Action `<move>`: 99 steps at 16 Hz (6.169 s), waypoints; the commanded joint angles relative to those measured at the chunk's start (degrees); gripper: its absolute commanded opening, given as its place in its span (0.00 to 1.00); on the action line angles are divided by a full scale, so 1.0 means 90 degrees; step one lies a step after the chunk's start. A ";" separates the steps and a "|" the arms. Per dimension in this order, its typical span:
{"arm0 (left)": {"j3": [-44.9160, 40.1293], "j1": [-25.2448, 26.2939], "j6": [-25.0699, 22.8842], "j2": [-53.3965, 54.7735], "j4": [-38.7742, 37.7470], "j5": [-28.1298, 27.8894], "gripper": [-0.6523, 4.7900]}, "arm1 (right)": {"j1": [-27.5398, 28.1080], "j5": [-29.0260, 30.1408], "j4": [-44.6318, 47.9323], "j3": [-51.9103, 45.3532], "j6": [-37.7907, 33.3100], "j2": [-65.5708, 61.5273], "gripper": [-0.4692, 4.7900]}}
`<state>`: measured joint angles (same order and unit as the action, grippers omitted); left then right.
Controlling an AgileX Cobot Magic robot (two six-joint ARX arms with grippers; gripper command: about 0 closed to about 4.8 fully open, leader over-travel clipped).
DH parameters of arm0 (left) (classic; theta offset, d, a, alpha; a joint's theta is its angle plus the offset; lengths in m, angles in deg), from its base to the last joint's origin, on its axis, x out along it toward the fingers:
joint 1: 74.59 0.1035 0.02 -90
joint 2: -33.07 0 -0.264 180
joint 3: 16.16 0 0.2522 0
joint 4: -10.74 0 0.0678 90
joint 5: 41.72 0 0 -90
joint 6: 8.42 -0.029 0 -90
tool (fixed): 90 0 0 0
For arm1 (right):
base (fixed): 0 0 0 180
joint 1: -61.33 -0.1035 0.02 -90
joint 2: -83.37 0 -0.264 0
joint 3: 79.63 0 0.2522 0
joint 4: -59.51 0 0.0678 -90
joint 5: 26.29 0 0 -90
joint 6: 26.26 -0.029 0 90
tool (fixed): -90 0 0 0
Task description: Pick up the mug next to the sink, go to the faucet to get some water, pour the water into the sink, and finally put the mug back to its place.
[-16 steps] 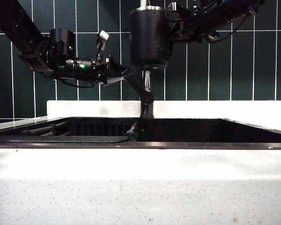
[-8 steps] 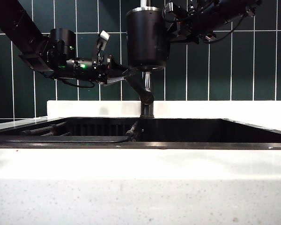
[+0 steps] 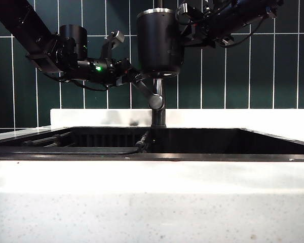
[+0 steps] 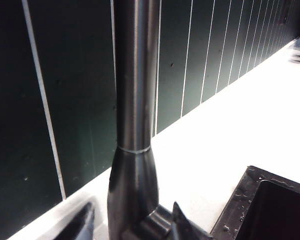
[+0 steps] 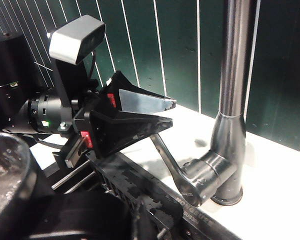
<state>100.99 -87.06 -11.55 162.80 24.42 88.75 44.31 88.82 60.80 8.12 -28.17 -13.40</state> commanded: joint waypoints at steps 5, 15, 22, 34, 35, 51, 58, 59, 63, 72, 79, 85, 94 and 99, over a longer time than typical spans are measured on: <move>0.0005 0.0129 0.0177 -0.0738 -0.1200 0.0019 0.46 | 0.0078 -0.0260 0.0342 0.0083 0.0510 0.0075 0.09; 0.0002 -0.0095 -0.1234 -0.3300 -0.5717 -0.1110 0.46 | 0.0257 -0.2072 -0.1389 0.0542 0.4279 0.0294 0.09; 0.0002 -0.0274 -0.1212 -0.3786 -0.7329 -0.1923 0.46 | 0.0231 -0.2679 -0.1545 0.0583 0.7975 0.0585 0.11; -0.0007 -0.0274 -0.1115 -0.3779 -0.7674 -0.2096 0.46 | -0.0226 -0.3160 -0.1552 0.0595 1.1225 0.0522 0.17; -0.0007 -0.0274 -0.1107 -0.3779 -0.7669 -0.2093 0.46 | -0.0255 -0.3179 -0.1549 0.0595 1.1385 0.0537 0.17; -0.0007 -0.0274 -0.1107 -0.3779 -0.7779 -0.2093 0.46 | 0.0471 -0.4617 -0.1518 0.0593 0.5000 0.0544 0.09; -0.0010 -0.0274 -0.1112 -0.3779 -0.7791 -0.2096 0.46 | 0.2057 -0.3718 -0.2098 0.0357 0.1336 0.0505 0.09; -0.0010 -0.0274 -0.1107 -0.3779 -0.7793 -0.2132 0.45 | 0.2195 -0.3587 -0.1953 0.0238 0.1326 0.0508 0.09; -0.0010 -0.0277 -0.1103 -0.3786 -0.7810 -0.2727 0.40 | 0.2492 -0.3334 -0.1542 -0.0277 0.1328 0.0508 0.09; -0.2545 -0.0644 -0.0503 -0.5003 -0.5540 -0.3662 0.39 | 0.2880 -0.2686 0.0835 -0.1972 0.1086 0.0508 0.09; -0.5353 -0.0641 -0.0260 -0.6312 -0.3045 -0.3825 0.39 | 0.2885 -0.2489 0.1719 -0.2484 0.0862 0.0508 0.09; -0.6569 -0.0641 -0.0270 -0.7055 -0.2404 -0.3825 0.34 | 0.2892 -0.2489 0.1982 -0.2948 0.0862 0.0510 0.09; -0.7269 -0.0641 -0.0270 -0.7740 -0.2033 -0.3793 0.34 | 0.2890 -0.2703 0.1263 -0.3062 0.0857 0.0624 0.30; -0.7269 -0.0641 -0.0267 -0.7927 -0.2108 -0.3781 0.34 | 0.2892 -0.2824 0.0772 -0.3062 0.0857 0.1316 0.30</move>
<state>35.51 -92.81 -14.11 91.94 5.14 54.32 70.37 63.72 69.01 -19.64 -20.47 -2.58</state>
